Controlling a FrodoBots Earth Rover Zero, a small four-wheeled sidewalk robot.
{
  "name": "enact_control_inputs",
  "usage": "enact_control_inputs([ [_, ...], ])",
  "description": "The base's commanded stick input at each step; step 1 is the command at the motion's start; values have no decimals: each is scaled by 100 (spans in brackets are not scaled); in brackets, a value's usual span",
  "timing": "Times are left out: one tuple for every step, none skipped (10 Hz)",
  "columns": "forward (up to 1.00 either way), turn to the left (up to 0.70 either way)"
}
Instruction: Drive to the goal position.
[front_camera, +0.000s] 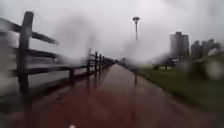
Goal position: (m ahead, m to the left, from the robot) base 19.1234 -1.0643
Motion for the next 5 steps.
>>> enact_control_inputs([
  [100, 0],
  [100, 0],
  [100, 0],
  [100, 0],
  [100, -5],
])
